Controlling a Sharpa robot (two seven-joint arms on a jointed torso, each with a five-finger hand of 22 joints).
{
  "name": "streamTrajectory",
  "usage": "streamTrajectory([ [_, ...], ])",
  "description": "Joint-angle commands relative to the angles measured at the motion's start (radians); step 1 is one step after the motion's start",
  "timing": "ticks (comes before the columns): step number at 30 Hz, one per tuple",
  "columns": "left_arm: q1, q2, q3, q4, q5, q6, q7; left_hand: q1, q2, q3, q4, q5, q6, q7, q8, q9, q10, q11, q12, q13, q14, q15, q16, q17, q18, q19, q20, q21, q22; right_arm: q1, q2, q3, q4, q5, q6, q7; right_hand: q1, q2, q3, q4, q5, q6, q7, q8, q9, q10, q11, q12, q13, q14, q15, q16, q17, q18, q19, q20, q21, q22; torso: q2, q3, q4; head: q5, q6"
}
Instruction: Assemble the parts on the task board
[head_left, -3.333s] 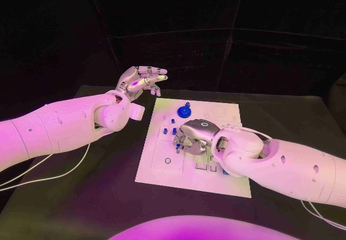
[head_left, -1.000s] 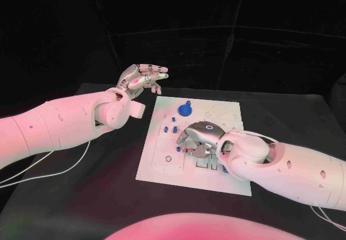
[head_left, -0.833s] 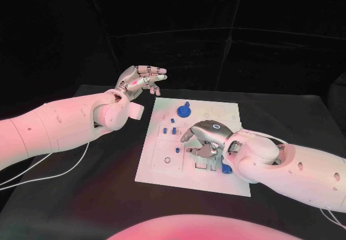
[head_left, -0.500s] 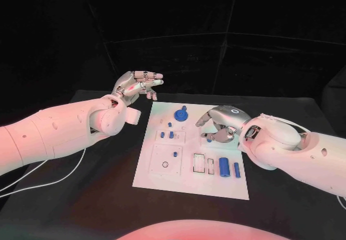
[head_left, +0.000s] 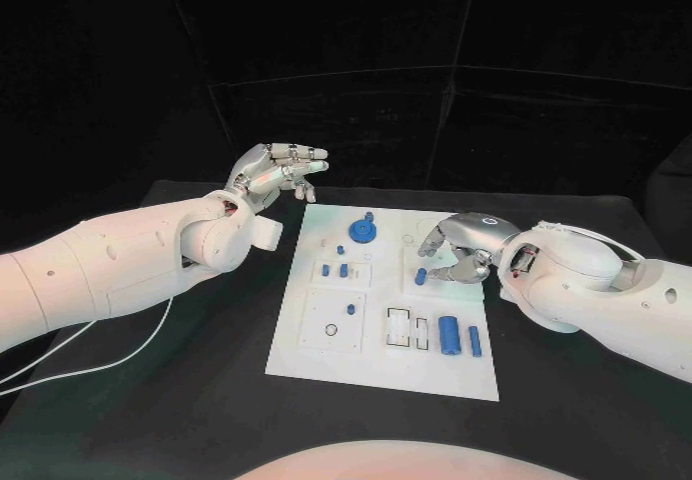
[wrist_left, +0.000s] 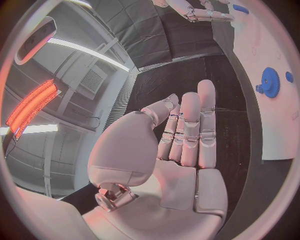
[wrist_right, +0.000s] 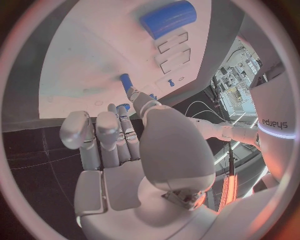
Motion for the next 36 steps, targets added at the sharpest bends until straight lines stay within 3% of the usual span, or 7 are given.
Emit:
streamTrajectory([
  [1,0.002,0.002,0.0,0.0,0.003,0.017,0.002,-0.001,0.006,0.0,-0.005,0.006,-0.001,0.007,-0.004,-0.001,-0.006,-0.003,0.005,-0.001,-0.007,-0.001,-0.006,-0.001,0.006,-0.006,-0.001,-0.004,-0.001,0.002,0.004,0.001,-0.001,-0.003,0.091,-0.004,0.005,0.002,-0.01,-0.001,0.006,0.007,-0.004,0.007,0.002,-0.002,-0.004,0.009,0.001,-0.001,-0.008,-0.005,-0.004,0.019,-0.003,-0.007,-0.005,-0.002,0.0,0.0005,-0.0001,0.0,-0.002],
  [8,0.002,0.003,0.0,-0.002,0.003,0.02,0.001,-0.001,0.006,0.0,-0.005,0.006,-0.001,0.007,-0.004,-0.001,-0.006,-0.003,0.005,-0.001,-0.007,-0.001,-0.006,-0.001,0.006,-0.006,-0.001,-0.004,-0.001,0.002,0.017,0.0,-0.01,-0.002,0.123,0.007,0.008,0.008,-0.018,-0.002,0.009,0.012,-0.005,0.009,0.002,0.01,-0.008,0.024,0.001,-0.001,-0.01,-0.01,-0.009,0.019,-0.002,-0.009,-0.007,-0.004,0.0,0.0006,-0.0007,0.0,-0.003],
  [15,0.002,0.004,0.0,-0.004,0.003,0.022,0.001,-0.001,0.006,0.0,-0.005,0.006,-0.001,0.007,-0.004,-0.001,-0.006,-0.003,0.005,-0.001,-0.007,-0.001,-0.006,-0.001,0.006,-0.006,-0.001,-0.004,-0.001,0.001,0.038,0.0,-0.027,-0.001,0.113,0.018,0.02,0.034,-0.01,-0.001,0.011,0.026,-0.004,0.013,0.003,0.046,-0.014,0.047,-0.001,-0.001,-0.016,-0.017,-0.019,0.016,0.011,-0.014,0.0,0.008,0.001,0.0011,-0.0001,0.0,-0.005],
  [26,0.001,0.006,0.0,-0.007,0.003,0.026,-0.001,-0.002,0.007,0.0,-0.004,0.006,-0.001,0.007,-0.004,-0.001,-0.006,-0.002,0.006,-0.001,-0.008,-0.001,-0.006,-0.001,0.006,-0.007,0.0,-0.005,-0.002,0.0,0.053,0.0,-0.04,-0.001,0.099,0.031,0.026,0.054,0.025,0.004,0.008,0.047,-0.008,0.017,0.003,0.129,-0.029,0.062,-0.001,0.017,-0.028,0.024,0.026,0.001,0.057,-0.024,0.045,0.079,0.0,0.0008,-0.0017,0.002,-0.01],
  [36,0.001,0.005,0.0,-0.007,0.003,0.027,-0.002,-0.002,0.007,0.0,-0.004,0.006,-0.001,0.007,-0.004,-0.001,-0.006,-0.002,0.006,-0.001,-0.008,-0.001,-0.006,-0.001,0.006,-0.007,0.0,-0.005,-0.002,-0.001,0.065,0.0,-0.051,-0.005,0.103,0.025,0.041,0.065,0.06,-0.004,-0.006,0.118,-0.009,0.045,0.012,0.21,-0.042,0.065,0.005,0.028,-0.037,0.066,0.068,-0.011,0.089,-0.034,0.084,0.137,0.0,0.0,-0.0006,0.0,-0.011],
])
